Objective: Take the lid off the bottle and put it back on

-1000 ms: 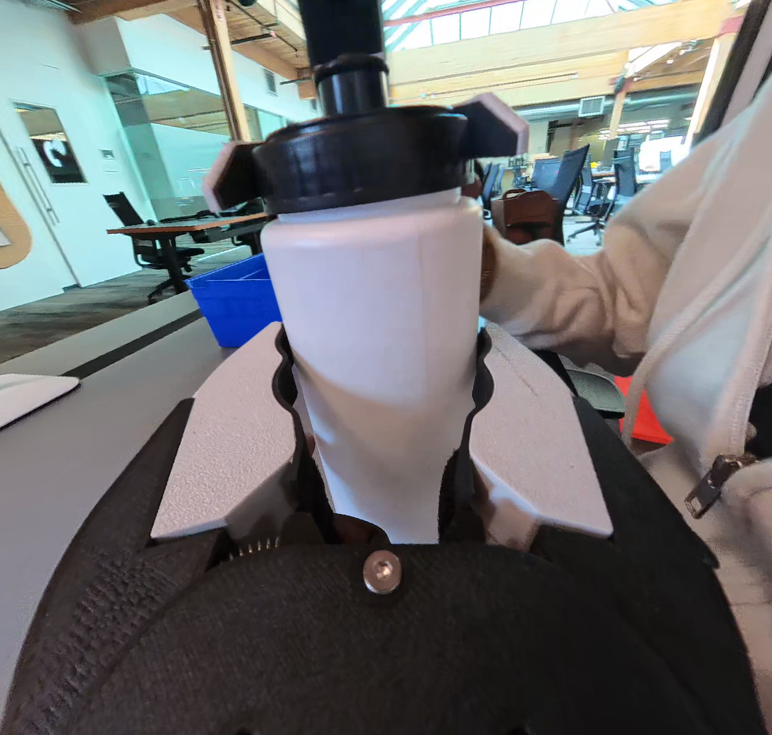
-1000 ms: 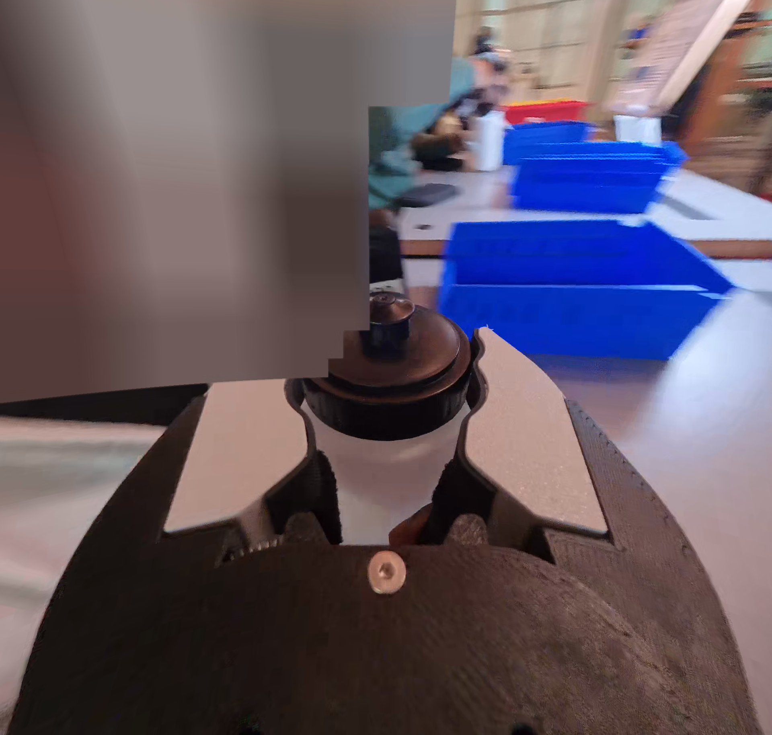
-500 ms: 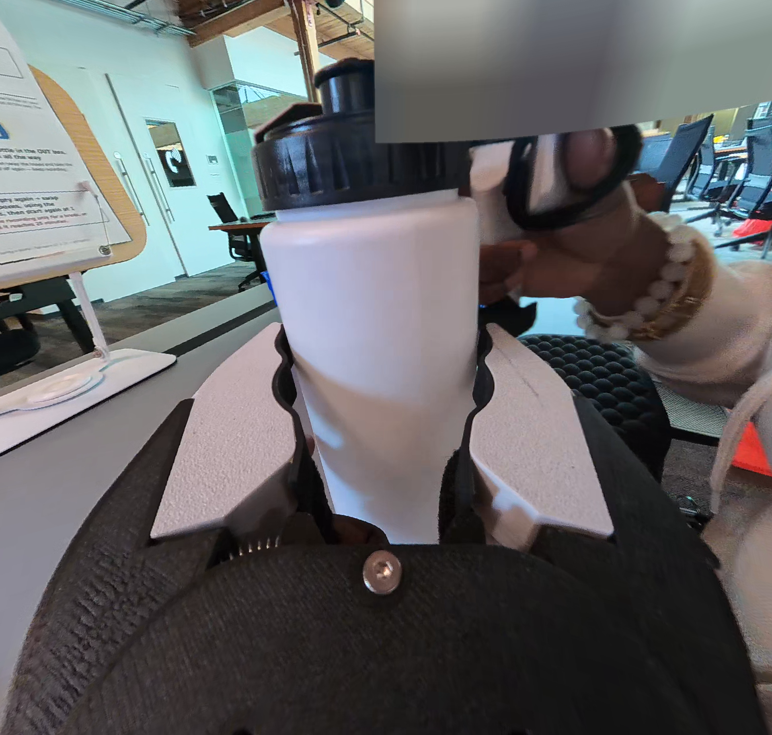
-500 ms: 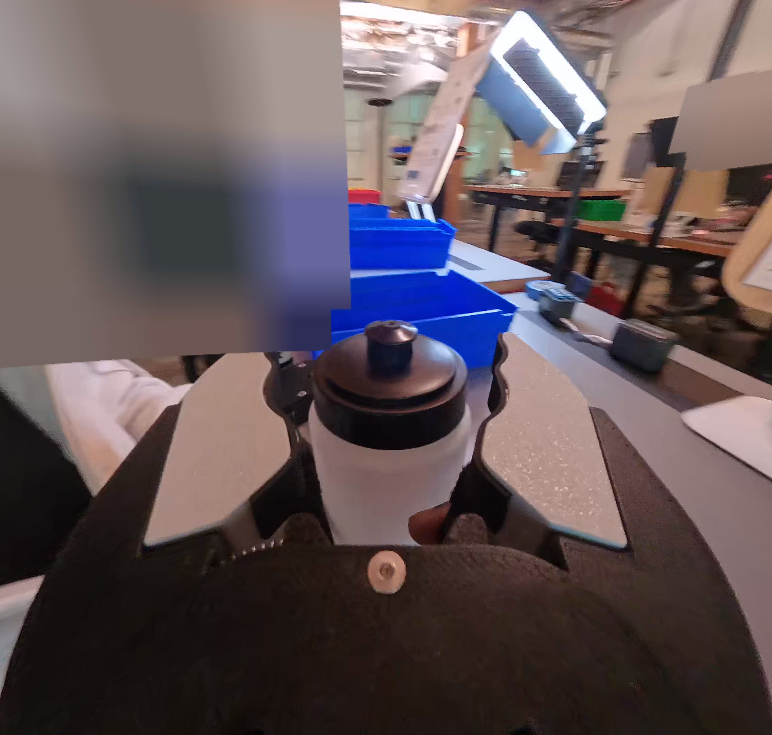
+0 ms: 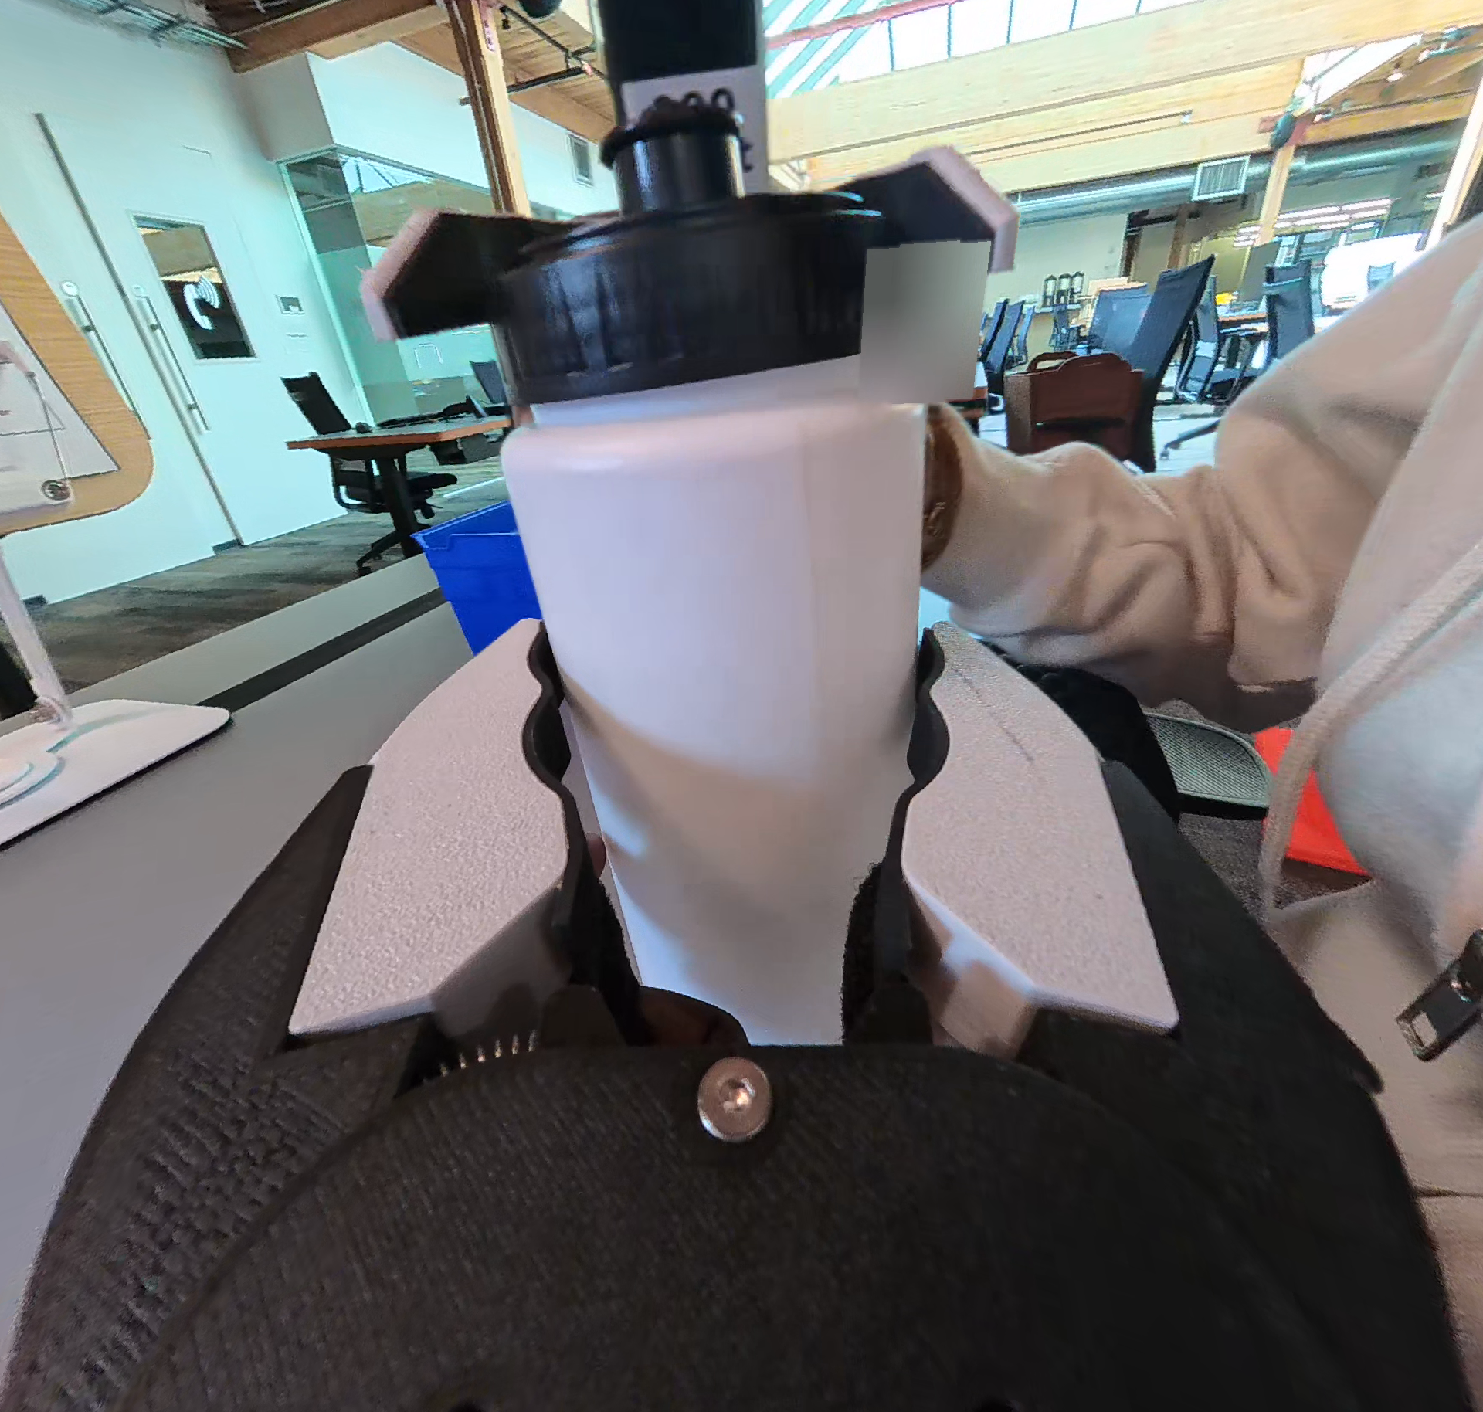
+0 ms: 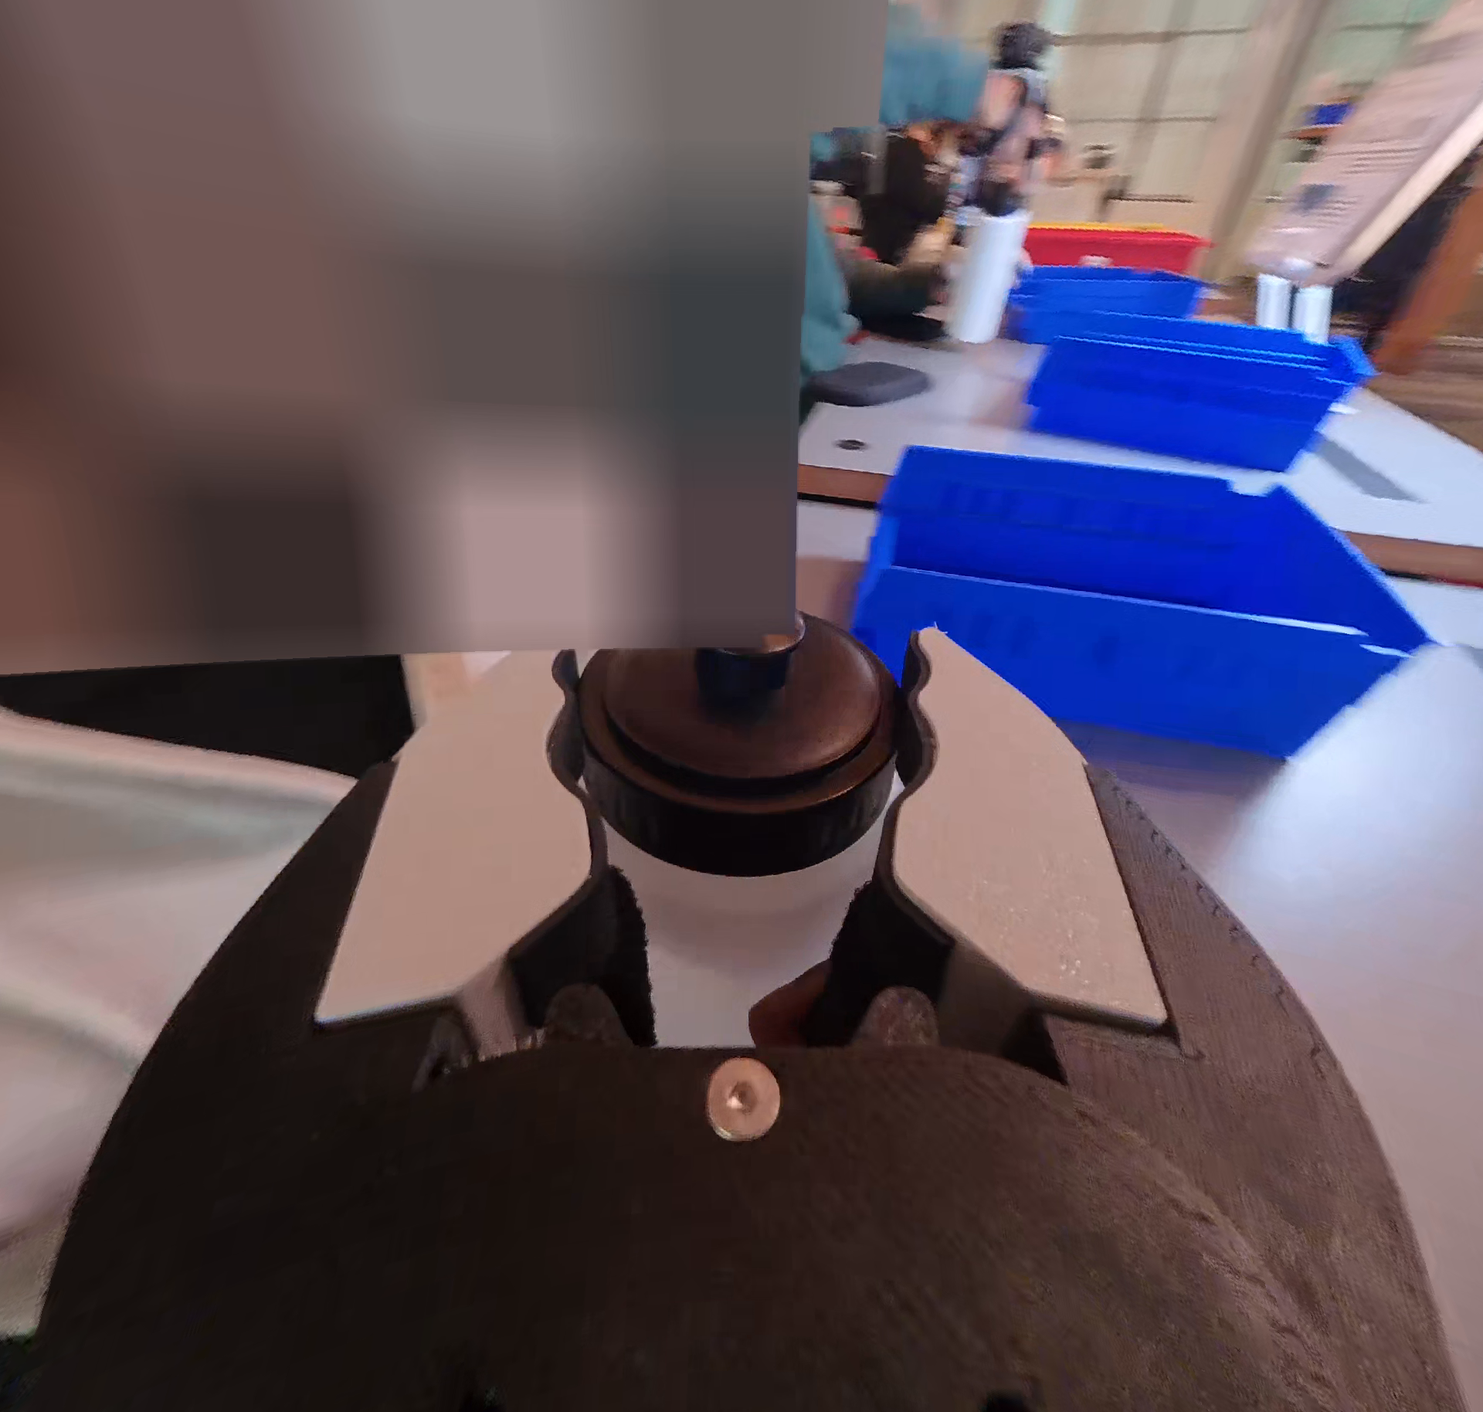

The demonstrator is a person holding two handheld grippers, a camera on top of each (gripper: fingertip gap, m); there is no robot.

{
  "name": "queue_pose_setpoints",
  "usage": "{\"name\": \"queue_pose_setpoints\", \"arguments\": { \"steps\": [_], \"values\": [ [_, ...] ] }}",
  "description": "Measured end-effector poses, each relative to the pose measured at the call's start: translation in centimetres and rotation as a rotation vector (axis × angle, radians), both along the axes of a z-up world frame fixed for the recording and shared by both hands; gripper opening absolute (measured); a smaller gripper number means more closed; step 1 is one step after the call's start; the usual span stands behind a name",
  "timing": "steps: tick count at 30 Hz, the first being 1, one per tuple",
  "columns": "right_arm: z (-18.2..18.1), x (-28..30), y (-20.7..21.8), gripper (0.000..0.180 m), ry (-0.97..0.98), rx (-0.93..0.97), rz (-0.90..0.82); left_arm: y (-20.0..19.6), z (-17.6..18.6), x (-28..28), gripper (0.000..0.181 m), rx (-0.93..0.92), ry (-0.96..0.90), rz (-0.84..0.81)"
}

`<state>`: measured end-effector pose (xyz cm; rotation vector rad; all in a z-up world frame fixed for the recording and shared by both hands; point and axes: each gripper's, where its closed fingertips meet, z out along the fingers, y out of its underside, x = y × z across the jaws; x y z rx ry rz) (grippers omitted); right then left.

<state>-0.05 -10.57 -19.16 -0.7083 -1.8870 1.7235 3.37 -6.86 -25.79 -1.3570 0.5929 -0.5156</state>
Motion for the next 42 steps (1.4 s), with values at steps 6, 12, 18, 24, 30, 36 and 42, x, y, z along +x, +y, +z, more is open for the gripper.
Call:
{"name": "queue_pose_setpoints", "arguments": {
  "steps": [6, 12, 18, 24, 30, 36, 42],
  "values": [
    [0.2, -0.7, 0.6, 0.091, -0.016, -0.122, -0.052, 0.3, 0.0, -0.3, 0.085, 0.004, 0.004, 0.029],
    [0.6, -0.8, 2.6, 0.102, 0.034, -0.089, -0.568, 0.7, 0.0, -0.7, 0.085, 0.013, 0.016, 0.088],
    [-1.2, -1.7, 2.5, 0.080, -0.039, 0.048, -0.741, 0.7, 0.0, -0.7, 0.085, 0.009, 0.013, 0.089],
    [-1.0, -0.6, 0.3, 0.080, -0.033, 0.003, -0.296, -0.4, 0.0, 0.3, 0.084, 0.003, 0.000, -0.037],
    [-0.5, 0.5, -0.7, 0.079, 0.016, -0.076, -0.002, -0.7, 0.0, 0.8, 0.084, -0.010, -0.023, -0.091],
    [0.5, -0.5, 1.6, 0.096, 0.101, -0.135, -0.413, 0.2, 0.0, -0.2, 0.085, 0.017, -0.003, 0.029],
    [0.0, -1.0, 1.9, 0.083, 0.116, 0.022, -0.712, 0.4, 0.0, -0.2, 0.085, 0.025, 0.004, 0.049]
  ]
}}
